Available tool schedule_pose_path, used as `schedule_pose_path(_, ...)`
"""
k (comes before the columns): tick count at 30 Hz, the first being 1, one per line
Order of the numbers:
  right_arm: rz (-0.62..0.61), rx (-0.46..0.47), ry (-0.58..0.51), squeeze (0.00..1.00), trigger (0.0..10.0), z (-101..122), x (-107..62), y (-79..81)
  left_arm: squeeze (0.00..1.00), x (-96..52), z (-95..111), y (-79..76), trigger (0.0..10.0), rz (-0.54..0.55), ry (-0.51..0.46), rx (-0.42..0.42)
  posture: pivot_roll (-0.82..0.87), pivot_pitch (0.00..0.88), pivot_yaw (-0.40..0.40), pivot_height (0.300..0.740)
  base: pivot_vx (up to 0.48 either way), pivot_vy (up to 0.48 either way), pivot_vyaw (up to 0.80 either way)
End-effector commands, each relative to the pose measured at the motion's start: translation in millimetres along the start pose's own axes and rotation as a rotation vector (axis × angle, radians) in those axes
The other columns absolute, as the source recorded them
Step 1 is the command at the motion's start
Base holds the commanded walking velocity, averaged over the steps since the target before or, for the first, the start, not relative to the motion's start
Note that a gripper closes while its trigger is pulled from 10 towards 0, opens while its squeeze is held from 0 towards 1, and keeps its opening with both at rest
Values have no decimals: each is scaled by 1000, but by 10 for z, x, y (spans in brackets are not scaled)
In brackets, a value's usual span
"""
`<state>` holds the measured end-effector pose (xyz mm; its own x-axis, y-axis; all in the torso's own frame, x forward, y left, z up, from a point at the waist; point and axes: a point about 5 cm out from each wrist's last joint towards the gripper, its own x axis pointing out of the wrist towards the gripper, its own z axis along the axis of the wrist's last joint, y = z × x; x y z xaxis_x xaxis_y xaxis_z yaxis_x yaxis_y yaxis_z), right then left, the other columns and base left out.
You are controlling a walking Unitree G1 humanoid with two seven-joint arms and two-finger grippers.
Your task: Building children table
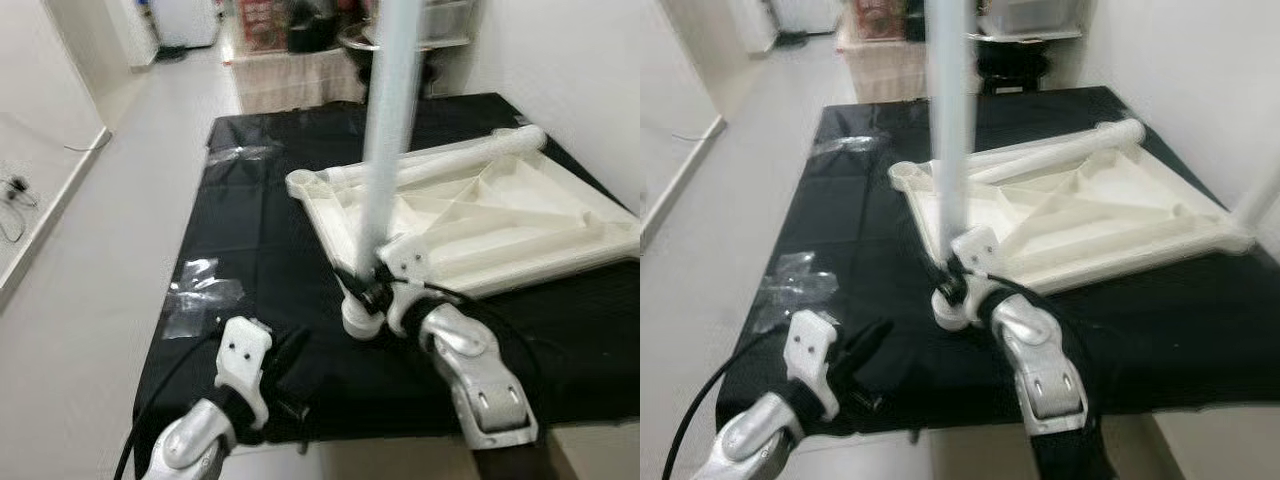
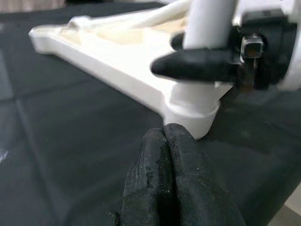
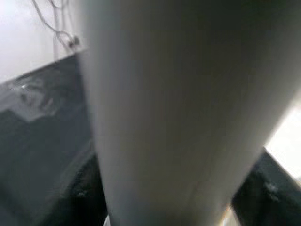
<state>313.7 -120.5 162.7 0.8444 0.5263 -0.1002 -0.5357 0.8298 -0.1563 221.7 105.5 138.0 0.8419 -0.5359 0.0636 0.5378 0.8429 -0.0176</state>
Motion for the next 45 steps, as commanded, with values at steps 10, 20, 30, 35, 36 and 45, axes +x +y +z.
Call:
schedule_pose_path(10, 515, -163, -143, 0, 10000, 458, 84, -92, 0, -4, -46, -15, 10000, -3, 22, -3, 54, 125, 14, 740, 0, 0, 0)
schedule_pose_path(20, 739, -63, -143, 0, 0, 490, 179, -219, 0, -9, -63, -38, 10000, -2, 26, -2, 67, 118, 13, 740, 0, 0, 0)
schedule_pose_path(30, 843, -62, -106, 0, 0, 388, 123, -237, 0, -19, -72, -47, 10000, -2, 28, -7, 61, 124, 14, 740, 0, 0, 0)
schedule_pose_path(35, 719, -72, -91, 0, 0, 270, 49, -306, 0, -34, -63, -47, 10000, -3, 27, -12, 49, 137, 17, 740, 0, 0, 0)
schedule_pose_path(36, 664, -70, -72, 0, 0, 202, 22, -313, 0, -37, -60, -48, 10000, -3, 27, -13, 45, 143, 18, 740, 0, 0, 0)
schedule_pose_path(45, -146, 70, 117, 0, 0, -263, -261, 140, 0, -91, -41, -20, 10000, -7, 33, -15, 32, 178, 34, 740, 0, 0, 0)
